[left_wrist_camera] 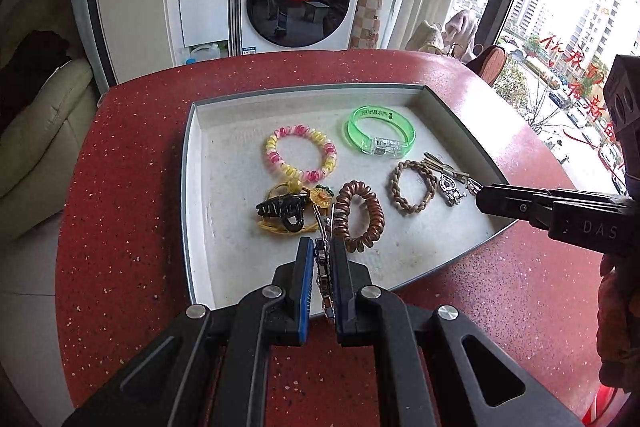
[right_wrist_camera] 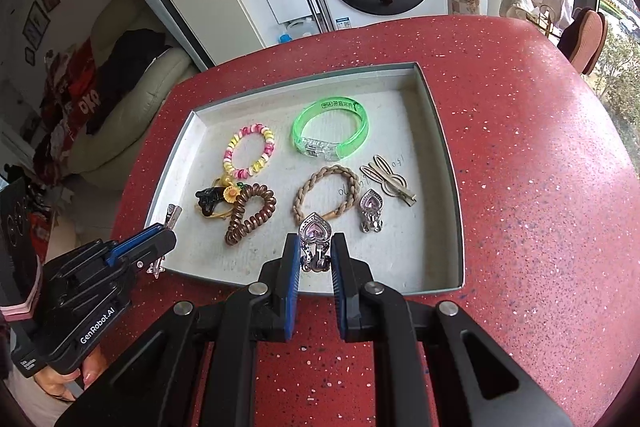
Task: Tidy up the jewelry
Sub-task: 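Carry the star hair clip and heart pendant with both tools into the tray, then open the right tool to release the heart pendant while the left tool lowers the star clip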
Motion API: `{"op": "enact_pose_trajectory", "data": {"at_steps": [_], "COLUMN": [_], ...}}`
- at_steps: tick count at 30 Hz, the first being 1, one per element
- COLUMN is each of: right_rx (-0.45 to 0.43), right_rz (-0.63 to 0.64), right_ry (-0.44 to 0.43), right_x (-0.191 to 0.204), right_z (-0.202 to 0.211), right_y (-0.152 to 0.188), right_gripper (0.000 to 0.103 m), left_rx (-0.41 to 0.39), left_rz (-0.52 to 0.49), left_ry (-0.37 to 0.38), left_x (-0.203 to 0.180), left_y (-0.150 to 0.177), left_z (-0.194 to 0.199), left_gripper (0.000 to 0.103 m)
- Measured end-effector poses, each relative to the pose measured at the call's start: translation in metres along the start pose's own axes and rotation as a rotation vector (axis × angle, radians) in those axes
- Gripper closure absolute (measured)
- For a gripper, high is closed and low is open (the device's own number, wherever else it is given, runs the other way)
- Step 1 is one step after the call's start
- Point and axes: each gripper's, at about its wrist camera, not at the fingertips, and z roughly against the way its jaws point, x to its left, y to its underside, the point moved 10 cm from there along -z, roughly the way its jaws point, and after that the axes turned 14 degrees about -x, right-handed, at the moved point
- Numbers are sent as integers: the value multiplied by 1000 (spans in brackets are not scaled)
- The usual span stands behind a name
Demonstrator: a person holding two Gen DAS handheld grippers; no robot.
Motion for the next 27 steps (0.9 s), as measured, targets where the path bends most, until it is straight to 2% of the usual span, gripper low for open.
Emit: {"op": "enact_pose_trajectory", "data": {"at_steps": [9,19,27], "right_rx": [45,60,49], "right_rz": [-9,-12,-2], "right_ry": [6,52,78], "right_x": [-6,-18,-20], "right_z": [-29,-51,-61], "right_y": [9,6,4], "right_gripper": [86,86,86], "left_rx": [49,80,69], "left_rz": [-21,-32,-110], "left_ry": [-6,-43,-89], "left_x": [-5,-1,-4], "left_y": [11,13,15], "left_z": [-28,-51,-55], "left_gripper": [76,76,76]}}
